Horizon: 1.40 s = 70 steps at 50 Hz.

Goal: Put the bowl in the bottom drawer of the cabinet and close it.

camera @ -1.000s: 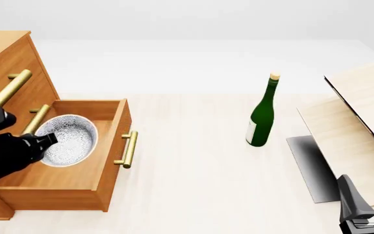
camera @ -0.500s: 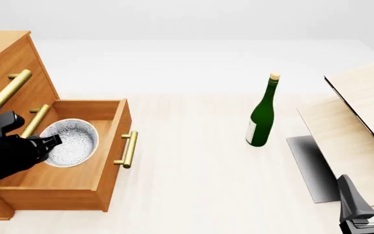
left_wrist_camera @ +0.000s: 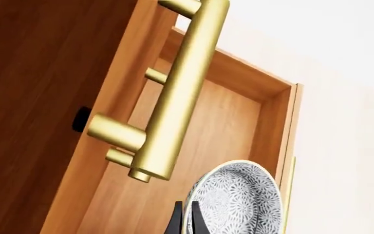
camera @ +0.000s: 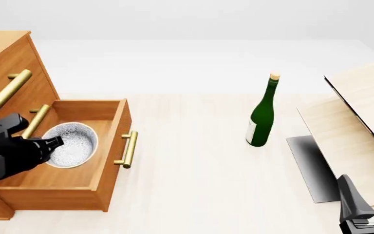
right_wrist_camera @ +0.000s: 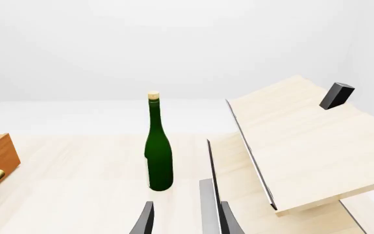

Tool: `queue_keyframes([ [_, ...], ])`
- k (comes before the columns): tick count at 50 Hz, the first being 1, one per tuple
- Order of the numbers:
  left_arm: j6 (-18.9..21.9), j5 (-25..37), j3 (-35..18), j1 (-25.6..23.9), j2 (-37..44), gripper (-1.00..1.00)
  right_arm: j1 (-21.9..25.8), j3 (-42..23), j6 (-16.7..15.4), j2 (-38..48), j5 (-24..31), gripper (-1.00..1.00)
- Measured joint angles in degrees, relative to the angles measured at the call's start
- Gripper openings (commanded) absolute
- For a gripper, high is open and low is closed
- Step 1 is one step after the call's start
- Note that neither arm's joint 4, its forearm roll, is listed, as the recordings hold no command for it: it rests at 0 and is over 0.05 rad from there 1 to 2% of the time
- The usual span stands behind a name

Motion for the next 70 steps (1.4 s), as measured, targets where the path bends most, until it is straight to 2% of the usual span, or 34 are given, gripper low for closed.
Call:
queue_keyframes([
  [70,2.8,-6.6,1.9,3.5,9.8,-1.0,0.0,0.0,0.0,0.0,0.0,1.0],
])
